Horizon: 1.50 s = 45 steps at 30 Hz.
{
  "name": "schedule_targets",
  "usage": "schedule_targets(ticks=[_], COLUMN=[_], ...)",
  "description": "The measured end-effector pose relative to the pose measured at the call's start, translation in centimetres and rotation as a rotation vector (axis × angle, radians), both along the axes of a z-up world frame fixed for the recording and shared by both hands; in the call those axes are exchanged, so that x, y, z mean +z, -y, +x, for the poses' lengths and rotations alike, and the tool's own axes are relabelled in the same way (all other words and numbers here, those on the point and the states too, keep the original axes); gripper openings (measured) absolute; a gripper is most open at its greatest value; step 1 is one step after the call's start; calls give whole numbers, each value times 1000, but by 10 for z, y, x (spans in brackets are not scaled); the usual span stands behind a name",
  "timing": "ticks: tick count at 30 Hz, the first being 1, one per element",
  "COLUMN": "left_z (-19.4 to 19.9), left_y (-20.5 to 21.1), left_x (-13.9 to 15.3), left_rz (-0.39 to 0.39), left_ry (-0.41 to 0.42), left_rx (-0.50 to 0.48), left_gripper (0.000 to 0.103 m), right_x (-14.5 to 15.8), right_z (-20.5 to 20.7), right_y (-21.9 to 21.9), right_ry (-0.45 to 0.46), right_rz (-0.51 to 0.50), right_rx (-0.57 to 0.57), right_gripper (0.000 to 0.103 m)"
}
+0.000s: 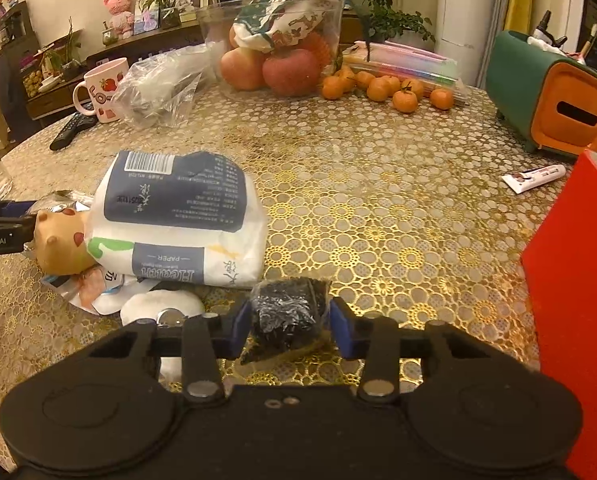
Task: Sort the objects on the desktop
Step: 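Grasp the silver ZHOUSHI foil packet with the left tool while the right tool grasps the black mesh bag, then carry the foil packet with the left tool while the right tool carries the mesh bag into the box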
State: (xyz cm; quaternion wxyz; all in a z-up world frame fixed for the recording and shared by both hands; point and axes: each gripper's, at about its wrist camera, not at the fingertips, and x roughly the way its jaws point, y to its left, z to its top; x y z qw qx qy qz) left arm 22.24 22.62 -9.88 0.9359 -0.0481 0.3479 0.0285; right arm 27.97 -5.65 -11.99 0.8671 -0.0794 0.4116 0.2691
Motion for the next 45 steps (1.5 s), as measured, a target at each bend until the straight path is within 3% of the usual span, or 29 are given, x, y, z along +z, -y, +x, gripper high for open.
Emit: schedule_targets(ticks=[10, 22, 45], left_z=[-20, -55, -80], left_y=[13, 57, 215], left_x=[31, 76, 118], left_rz=[-10, -10, -12], left_ry=[49, 76, 85], left_rx=[17, -14, -280], left_gripper=[53, 53, 54], right_x=[20, 62, 116], right_z=[-17, -51, -106], right_y=[21, 62, 165], right_ry=[21, 51, 102], right_rz=[43, 99, 159], right_rx=[-10, -34, -114], right_gripper=[39, 39, 40])
